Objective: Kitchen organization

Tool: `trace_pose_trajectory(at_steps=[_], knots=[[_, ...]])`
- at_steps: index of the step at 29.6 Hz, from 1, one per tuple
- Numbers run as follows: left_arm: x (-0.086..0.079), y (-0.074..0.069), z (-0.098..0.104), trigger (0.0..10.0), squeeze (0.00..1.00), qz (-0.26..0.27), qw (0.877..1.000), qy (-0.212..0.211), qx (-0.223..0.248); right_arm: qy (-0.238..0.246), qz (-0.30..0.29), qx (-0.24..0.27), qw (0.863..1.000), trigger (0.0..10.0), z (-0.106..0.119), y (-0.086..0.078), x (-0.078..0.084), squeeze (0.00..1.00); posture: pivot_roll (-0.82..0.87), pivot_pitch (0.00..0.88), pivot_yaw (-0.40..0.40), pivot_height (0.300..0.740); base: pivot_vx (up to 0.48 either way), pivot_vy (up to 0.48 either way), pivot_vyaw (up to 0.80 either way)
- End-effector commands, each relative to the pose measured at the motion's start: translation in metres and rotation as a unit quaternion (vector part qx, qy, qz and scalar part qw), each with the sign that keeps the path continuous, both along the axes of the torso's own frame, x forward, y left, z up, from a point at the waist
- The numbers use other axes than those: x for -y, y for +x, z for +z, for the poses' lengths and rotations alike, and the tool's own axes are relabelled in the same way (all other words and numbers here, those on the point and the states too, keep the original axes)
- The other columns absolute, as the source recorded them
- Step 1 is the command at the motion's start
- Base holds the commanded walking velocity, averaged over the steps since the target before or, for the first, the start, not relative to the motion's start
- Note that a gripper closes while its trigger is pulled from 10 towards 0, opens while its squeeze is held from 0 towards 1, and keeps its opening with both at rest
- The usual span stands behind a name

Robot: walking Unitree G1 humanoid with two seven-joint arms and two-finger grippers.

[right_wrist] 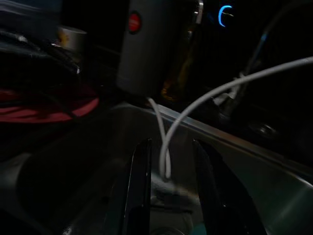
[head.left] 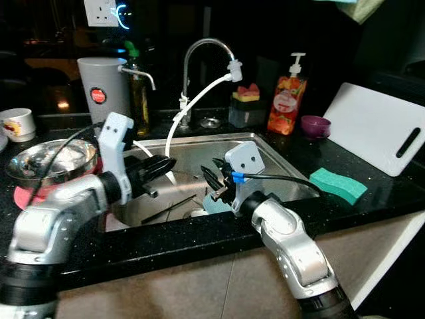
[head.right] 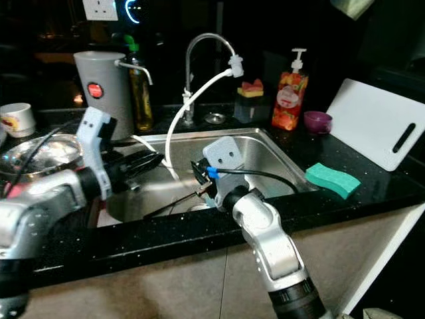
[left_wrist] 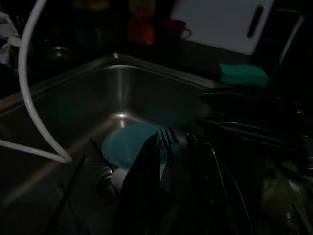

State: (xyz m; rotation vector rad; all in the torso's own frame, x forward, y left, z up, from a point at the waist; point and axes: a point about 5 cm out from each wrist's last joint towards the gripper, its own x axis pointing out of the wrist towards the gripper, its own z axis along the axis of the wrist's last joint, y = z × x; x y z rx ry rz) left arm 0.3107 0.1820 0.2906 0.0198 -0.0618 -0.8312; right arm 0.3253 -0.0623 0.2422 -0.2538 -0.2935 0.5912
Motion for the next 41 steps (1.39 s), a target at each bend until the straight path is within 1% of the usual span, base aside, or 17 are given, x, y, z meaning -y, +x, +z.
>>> trace_pose_trajectory(at_steps=[1,4,5,7,10,13,21,22,24,27,29,30,32,36,41], knots=[[0.002,-0.005,0.005,10.0,0.00,-0.030,0.999,0.011,-0.003,-0.010,-0.008,0.017,1.000,10.0,0.001,0.001,-0.001,0.00,0.18,0.028,0.010,0.740,0.000,0.000,0.00],[0.001,-0.005,0.007,10.0,0.00,-0.035,0.999,0.013,-0.002,-0.013,-0.009,0.023,1.000,10.0,0.001,0.001,-0.003,0.00,0.17,0.028,0.015,0.740,0.000,0.000,0.00],[0.005,-0.005,0.013,10.0,0.00,-0.052,0.999,0.016,0.002,-0.020,-0.006,0.027,0.999,10.0,-0.001,0.000,-0.006,0.00,0.18,0.030,0.024,0.740,0.000,0.000,0.00],[0.007,-0.005,0.014,10.0,0.00,-0.057,0.998,0.016,0.003,-0.021,-0.005,0.027,0.999,10.0,-0.002,-0.001,-0.007,0.00,0.17,0.030,0.026,0.740,0.000,0.000,0.00],[0.009,-0.005,0.014,10.0,0.00,-0.065,0.998,0.021,0.004,-0.020,-0.005,0.027,0.999,10.0,-0.002,-0.001,-0.008,0.00,0.17,0.032,0.029,0.740,0.000,0.000,0.00],[0.014,0.000,0.012,10.0,0.00,-0.074,0.997,0.035,0.004,-0.009,-0.001,0.027,1.000,10.0,-0.001,-0.002,-0.008,0.00,0.17,0.033,0.033,0.740,0.000,0.000,0.00],[0.015,0.005,0.011,10.0,0.00,-0.076,0.996,0.041,0.003,0.000,0.005,0.032,0.999,10.0,0.001,-0.004,-0.008,0.00,0.16,0.034,0.034,0.740,0.000,0.000,0.00],[0.015,0.006,0.010,10.0,0.00,-0.072,0.996,0.046,0.002,0.004,0.002,0.034,0.999,10.0,0.002,-0.004,-0.007,0.00,0.16,0.034,0.034,0.740,0.000,0.000,0.00],[0.008,0.013,0.003,10.0,0.00,-0.038,0.998,0.059,-0.003,0.025,-0.031,0.042,0.998,10.0,0.008,0.000,0.001,0.00,0.15,0.036,0.030,0.740,0.000,0.000,0.00],[0.004,0.016,0.002,10.0,0.00,-0.025,0.998,0.061,-0.004,0.032,-0.041,0.044,0.998,10.0,0.010,0.002,0.005,0.00,0.15,0.037,0.023,0.740,0.000,0.000,0.00],[0.003,0.016,0.003,10.0,0.00,-0.021,0.998,0.058,-0.003,0.027,-0.029,0.044,0.998,10.0,0.010,0.000,0.005,0.00,0.15,0.038,0.021,0.740,0.000,0.000,0.00],[0.002,0.017,0.004,10.0,0.00,-0.019,0.998,0.056,-0.001,0.019,-0.007,0.046,0.999,10.0,0.010,-0.003,0.002,0.00,0.15,0.038,0.019,0.740,0.000,0.000,0.00],[0.002,0.017,0.004,10.0,0.00,-0.019,0.998,0.055,0.000,0.015,0.003,0.047,0.999,10.0,0.009,-0.005,0.001,0.00,0.15,0.038,0.016,0.740,0.000,0.000,0.00],[0.005,0.014,0.006,10.0,0.00,-0.031,0.998,0.045,0.001,-0.018,0.037,0.037,0.998,10.0,-0.002,-0.011,-0.012,0.00,0.15,0.040,0.010,0.740,0.000,0.000,0.00],[0.009,0.011,0.007,10.0,0.00,-0.042,0.998,0.041,0.006,-0.033,0.038,0.032,0.998,10.0,-0.007,-0.010,-0.018,0.00,0.16,0.041,0.007,0.740,0.000,0.000,0.00]])
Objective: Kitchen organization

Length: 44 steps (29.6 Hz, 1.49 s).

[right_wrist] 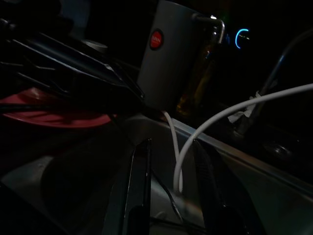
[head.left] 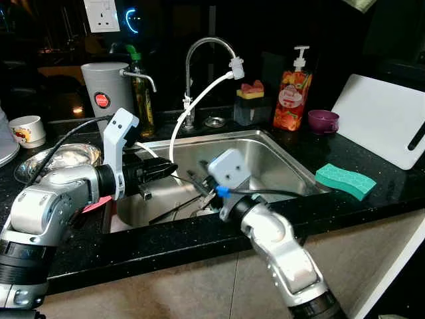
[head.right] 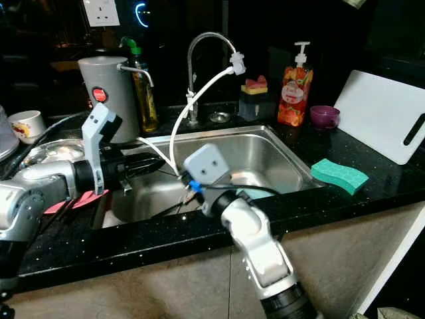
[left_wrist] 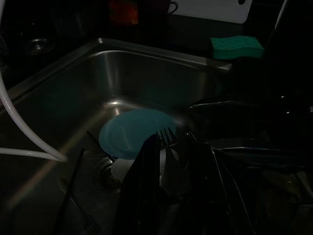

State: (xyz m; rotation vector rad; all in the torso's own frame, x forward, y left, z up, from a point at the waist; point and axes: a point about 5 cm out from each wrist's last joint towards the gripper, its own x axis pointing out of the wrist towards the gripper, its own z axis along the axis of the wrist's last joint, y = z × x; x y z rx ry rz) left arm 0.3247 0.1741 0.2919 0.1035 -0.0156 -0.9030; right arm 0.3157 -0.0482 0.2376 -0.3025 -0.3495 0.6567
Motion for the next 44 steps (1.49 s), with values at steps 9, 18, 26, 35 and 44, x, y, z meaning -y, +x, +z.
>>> trace_pose_trajectory(at_steps=[9,18,26,35,44], knots=[[0.008,-0.008,0.010,10.0,0.00,-0.031,0.999,-0.021,0.012,-0.025,-0.015,-0.001,1.000,10.0,-0.006,0.006,-0.002,0.00,0.16,0.040,0.004,0.740,0.000,0.000,0.00],[0.011,-0.011,0.008,10.0,0.00,-0.036,0.999,-0.022,0.011,-0.037,-0.017,-0.002,0.999,10.0,-0.009,0.009,-0.005,0.00,0.16,0.040,-0.002,0.740,0.000,0.000,0.00],[0.006,-0.007,0.002,10.0,0.00,-0.015,1.000,-0.013,0.005,-0.019,0.013,-0.001,1.000,10.0,-0.006,0.003,-0.008,0.00,0.16,0.040,-0.003,0.740,0.000,0.000,0.00],[-0.002,-0.005,-0.001,10.0,0.00,0.000,1.000,-0.003,0.003,-0.006,0.003,-0.001,1.000,10.0,-0.003,0.002,0.003,0.00,0.16,0.042,-0.002,0.740,0.000,0.000,0.00],[0.000,-0.004,-0.002,10.0,0.00,0.000,1.000,-0.001,0.006,-0.024,0.031,-0.009,0.999,10.0,-0.011,-0.003,-0.005,0.00,0.16,0.038,-0.006,0.740,0.000,0.000,0.00]])
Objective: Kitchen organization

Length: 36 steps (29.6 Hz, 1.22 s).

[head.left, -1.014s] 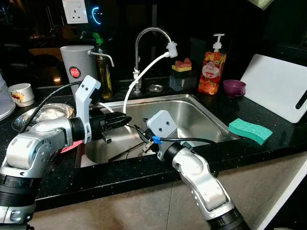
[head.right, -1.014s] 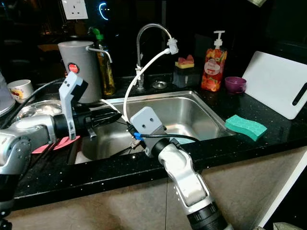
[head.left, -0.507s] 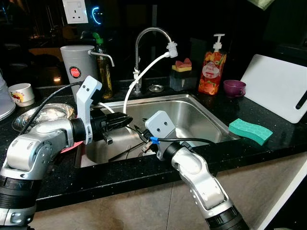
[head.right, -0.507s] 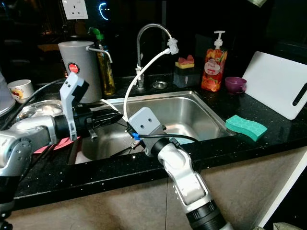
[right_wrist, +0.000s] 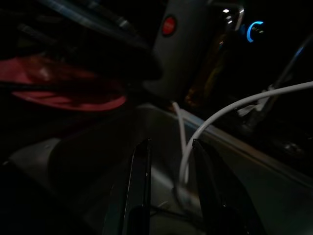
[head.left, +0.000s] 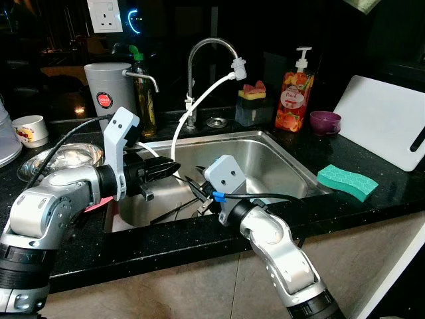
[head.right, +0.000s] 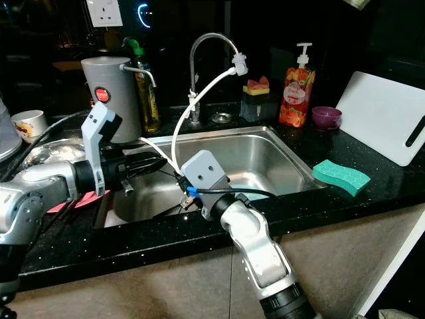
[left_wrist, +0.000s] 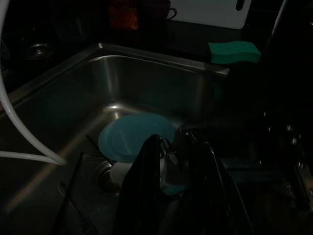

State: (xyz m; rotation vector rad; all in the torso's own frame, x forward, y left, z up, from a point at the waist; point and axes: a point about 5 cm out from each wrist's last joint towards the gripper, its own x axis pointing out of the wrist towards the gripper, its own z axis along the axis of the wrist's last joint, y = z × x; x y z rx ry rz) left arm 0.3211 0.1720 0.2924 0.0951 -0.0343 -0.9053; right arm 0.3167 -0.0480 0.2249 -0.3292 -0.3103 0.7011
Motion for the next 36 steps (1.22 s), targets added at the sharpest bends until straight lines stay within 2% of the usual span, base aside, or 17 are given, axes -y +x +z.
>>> trace_pose_trajectory(at_steps=[1,6,17,18,27,34,35,36], knots=[[-0.002,-0.001,-0.003,10.0,0.00,0.002,1.000,0.006,-0.001,-0.001,0.015,0.006,1.000,10.0,0.002,-0.004,-0.005,0.00,0.16,0.038,-0.006,0.740,0.000,0.000,0.00],[0.004,-0.003,-0.002,10.0,0.00,-0.012,1.000,0.002,0.000,-0.017,0.016,0.000,1.000,10.0,-0.004,-0.003,-0.010,0.00,0.16,0.033,-0.010,0.740,0.000,0.000,0.00],[0.014,-0.011,0.001,10.0,0.00,-0.042,0.999,-0.008,0.005,-0.006,-0.055,-0.002,0.998,10.0,-0.003,0.014,-0.001,0.00,0.16,0.030,-0.014,0.740,0.000,0.000,0.00],[0.014,-0.011,0.000,10.0,0.00,-0.036,0.999,-0.007,0.006,0.000,-0.064,0.001,0.998,0.0,-0.002,0.015,0.001,0.00,0.16,0.029,-0.018,0.740,0.000,0.000,0.00],[0.012,-0.008,-0.003,10.0,0.00,-0.011,1.000,-0.006,0.010,0.018,-0.066,0.007,0.998,0.0,0.002,0.016,0.001,0.00,0.16,0.029,-0.018,0.740,0.000,0.000,0.00],[0.011,-0.003,-0.006,10.0,0.00,0.033,0.999,-0.005,0.022,0.025,-0.071,0.002,0.997,0.0,0.000,0.018,0.001,0.00,0.16,0.040,-0.019,0.740,0.000,0.000,0.00],[0.011,-0.002,-0.006,10.0,0.18,0.039,0.999,-0.007,0.023,0.026,-0.072,0.001,0.997,0.0,0.000,0.019,0.001,0.00,0.16,0.041,-0.017,0.740,0.000,0.000,0.00],[0.011,-0.001,-0.007,10.0,0.18,0.045,0.999,-0.009,0.022,0.029,-0.073,-0.001,0.997,0.0,0.000,0.020,0.000,0.00,0.16,0.041,-0.017,0.740,0.000,0.000,0.00]])
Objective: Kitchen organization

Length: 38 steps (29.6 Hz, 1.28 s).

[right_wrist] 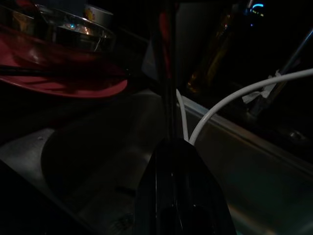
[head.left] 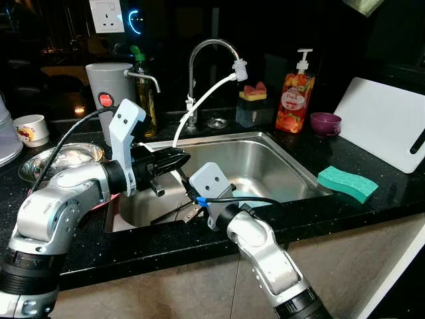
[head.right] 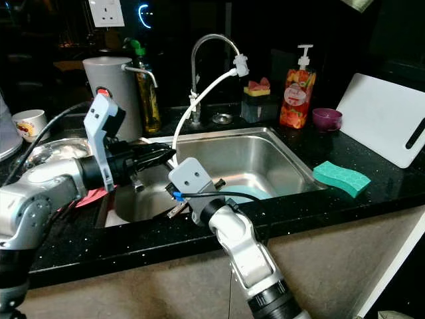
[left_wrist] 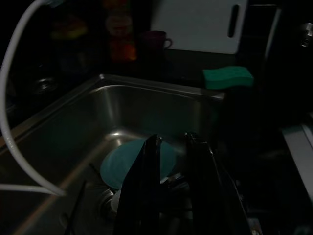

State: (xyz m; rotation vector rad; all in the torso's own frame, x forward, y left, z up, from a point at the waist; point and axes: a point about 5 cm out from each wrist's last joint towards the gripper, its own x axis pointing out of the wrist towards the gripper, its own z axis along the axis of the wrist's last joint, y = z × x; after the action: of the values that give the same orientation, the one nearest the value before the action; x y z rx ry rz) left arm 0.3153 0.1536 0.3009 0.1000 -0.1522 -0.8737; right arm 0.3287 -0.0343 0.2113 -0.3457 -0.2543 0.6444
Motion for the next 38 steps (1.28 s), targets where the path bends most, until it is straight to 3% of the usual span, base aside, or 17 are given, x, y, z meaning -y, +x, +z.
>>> trace_pose_trajectory(at_steps=[1,5,6,7,17,18,24,26,27,29,30,32,34,35,36,37,38], knots=[[-0.008,0.005,-0.017,10.0,1.00,0.040,0.999,0.007,-0.034,0.044,-0.043,0.017,0.998,0.0,0.013,0.009,0.013,0.00,0.17,0.042,-0.018,0.740,0.000,0.000,0.00],[-0.008,0.006,-0.019,10.0,1.00,0.062,0.998,0.005,-0.029,0.057,-0.056,0.006,0.997,0.0,0.013,0.015,0.012,0.00,0.17,0.042,-0.018,0.740,0.000,0.000,0.00],[-0.010,0.008,-0.018,10.0,1.00,0.085,0.996,-0.001,-0.024,0.066,-0.067,0.003,0.996,6.0,0.014,0.019,0.012,0.00,0.18,0.045,-0.018,0.740,0.000,0.000,0.00],[-0.013,0.009,-0.017,10.0,0.00,0.100,0.995,-0.011,-0.021,0.070,-0.076,0.001,0.995,10.0,0.014,0.022,0.012,0.00,0.18,0.045,-0.018,0.740,0.000,0.000,0.00],[-0.036,0.010,-0.014,10.0,0.00,0.195,0.977,-0.082,-0.014,0.110,-0.144,-0.035,0.983,10.0,0.010,0.051,0.015,0.00,0.21,0.056,-0.017,0.740,0.000,0.000,0.00],[-0.039,0.011,-0.013,10.0,0.00,0.213,0.973,-0.089,-0.010,0.117,-0.150,-0.048,0.981,10.0,0.006,0.056,0.012,1.00,0.21,0.054,-0.019,0.740,0.000,0.000,0.00],[-0.045,0.013,-0.010,10.0,0.00,0.259,0.962,-0.086,0.008,0.113,-0.145,-0.066,0.981,10.0,-0.003,0.057,-0.001,1.00,0.23,0.055,-0.021,0.740,0.000,0.000,0.00],[-0.054,0.015,-0.006,10.0,0.00,0.314,0.946,-0.074,0.024,0.114,-0.136,-0.070,0.982,10.0,-0.005,0.056,-0.008,0.00,0.23,0.058,-0.020,0.740,0.000,0.000,0.00],[-0.054,0.015,-0.006,10.0,0.00,0.314,0.946,-0.074,0.024,0.114,-0.136,-0.070,0.982,10.0,-0.005,0.056,-0.008,0.00,0.23,0.058,-0.020,0.740,0.000,0.000,0.00],[-0.064,0.015,0.000,10.0,0.00,0.371,0.926,-0.016,0.069,0.121,-0.130,-0.051,0.983,10.0,0.002,0.054,-0.010,0.00,0.23,0.063,-0.013,0.740,0.000,0.000,0.00],[-0.064,0.015,0.000,10.0,0.00,0.371,0.926,-0.016,0.069,0.121,-0.130,-0.051,0.983,10.0,0.002,0.054,-0.010,0.00,0.23,0.063,-0.013,0.740,0.000,0.000,0.00],[-0.074,0.006,0.006,10.0,0.00,0.413,0.897,0.089,0.130,0.155,-0.126,-0.008,0.980,10.0,0.024,0.050,-0.004,0.00,0.23,0.074,-0.008,0.740,0.000,0.000,0.00],[-0.075,0.004,0.006,10.0,0.00,0.417,0.893,0.106,0.134,0.162,-0.126,0.000,0.979,10.0,0.028,0.050,-0.002,0.00,0.23,0.074,-0.008,0.740,0.000,0.000,0.00],[-0.080,-0.001,0.004,10.0,0.00,0.422,0.884,0.149,0.138,0.173,-0.127,0.014,0.977,10.0,0.035,0.047,0.003,0.00,0.22,0.084,-0.006,0.740,0.000,0.000,0.00],[-0.080,-0.001,0.004,10.0,0.00,0.422,0.884,0.149,0.138,0.173,-0.127,0.014,0.977,10.0,0.035,0.047,0.003,0.00,0.22,0.084,-0.006,0.740,0.000,0.000,0.00],[-0.085,-0.007,0.000,10.0,0.00,0.424,0.873,0.199,0.136,0.183,-0.128,0.029,0.974,10.0,0.043,0.044,0.009,0.00,0.22,0.088,-0.006,0.740,0.000,0.000,0.00],[-0.085,-0.007,0.000,10.0,0.00,0.424,0.873,0.199,0.136,0.183,-0.128,0.029,0.974,10.0,0.043,0.044,0.009,0.00,0.22,0.088,-0.006,0.740,0.000,0.000,0.00]])
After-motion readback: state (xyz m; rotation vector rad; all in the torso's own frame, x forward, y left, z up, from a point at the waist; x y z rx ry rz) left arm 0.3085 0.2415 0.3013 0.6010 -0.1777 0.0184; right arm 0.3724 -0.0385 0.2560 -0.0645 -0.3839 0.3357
